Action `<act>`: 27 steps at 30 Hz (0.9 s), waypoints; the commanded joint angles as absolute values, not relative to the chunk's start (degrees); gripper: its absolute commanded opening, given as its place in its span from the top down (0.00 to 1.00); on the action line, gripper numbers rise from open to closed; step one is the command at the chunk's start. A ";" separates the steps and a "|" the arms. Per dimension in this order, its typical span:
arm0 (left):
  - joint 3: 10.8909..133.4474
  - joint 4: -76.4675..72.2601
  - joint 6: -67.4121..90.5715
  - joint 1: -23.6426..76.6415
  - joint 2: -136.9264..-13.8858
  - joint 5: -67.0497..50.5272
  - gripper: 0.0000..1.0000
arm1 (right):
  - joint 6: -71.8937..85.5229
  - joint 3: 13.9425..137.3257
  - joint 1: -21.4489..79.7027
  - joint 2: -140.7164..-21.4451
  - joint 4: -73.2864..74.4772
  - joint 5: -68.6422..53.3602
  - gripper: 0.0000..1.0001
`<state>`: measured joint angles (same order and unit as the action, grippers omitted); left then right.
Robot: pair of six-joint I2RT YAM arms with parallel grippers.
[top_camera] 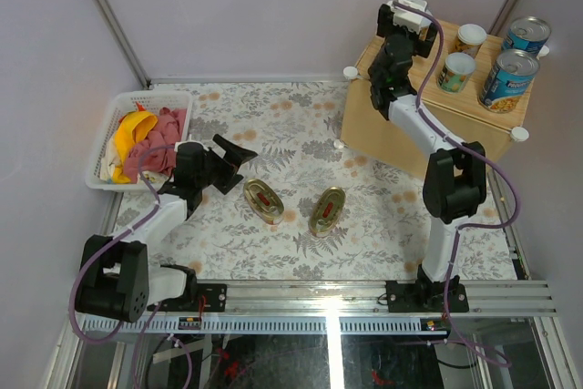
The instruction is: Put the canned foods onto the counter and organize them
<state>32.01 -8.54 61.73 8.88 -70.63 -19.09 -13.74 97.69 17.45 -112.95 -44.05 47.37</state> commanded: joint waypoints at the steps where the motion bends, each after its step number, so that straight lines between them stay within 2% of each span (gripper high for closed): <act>1: 32.16 -10.77 62.05 8.51 -69.04 -20.16 0.00 | -13.22 97.23 19.13 -108.44 -46.79 48.49 0.03; 15: 31.43 -10.14 62.31 8.55 -66.92 -20.23 0.00 | -19.76 89.79 24.06 -103.40 -55.09 51.64 0.06; 17: 31.17 -10.18 62.51 8.53 -66.60 -20.21 0.00 | -20.43 88.37 25.23 -102.62 -56.01 51.57 0.09; 19: 30.91 -10.30 62.66 8.48 -66.27 -20.02 0.00 | -20.48 87.43 25.93 -102.30 -55.87 50.93 0.16; 20: 30.82 -10.29 62.74 8.52 -66.19 -19.96 0.00 | -20.41 87.01 26.27 -102.30 -55.77 50.56 0.24; 23: 30.44 -10.49 63.01 8.55 -65.84 -19.81 0.00 | -18.73 87.26 26.44 -102.49 -53.07 49.52 0.57; 27: 29.85 -10.81 63.36 8.55 -65.49 -19.51 0.00 | -17.45 90.08 26.32 -104.17 -49.37 48.68 0.78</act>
<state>30.79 -8.54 62.63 8.88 -66.67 -19.11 -19.35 86.87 26.26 -105.01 -49.54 49.60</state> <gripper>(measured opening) 0.997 0.300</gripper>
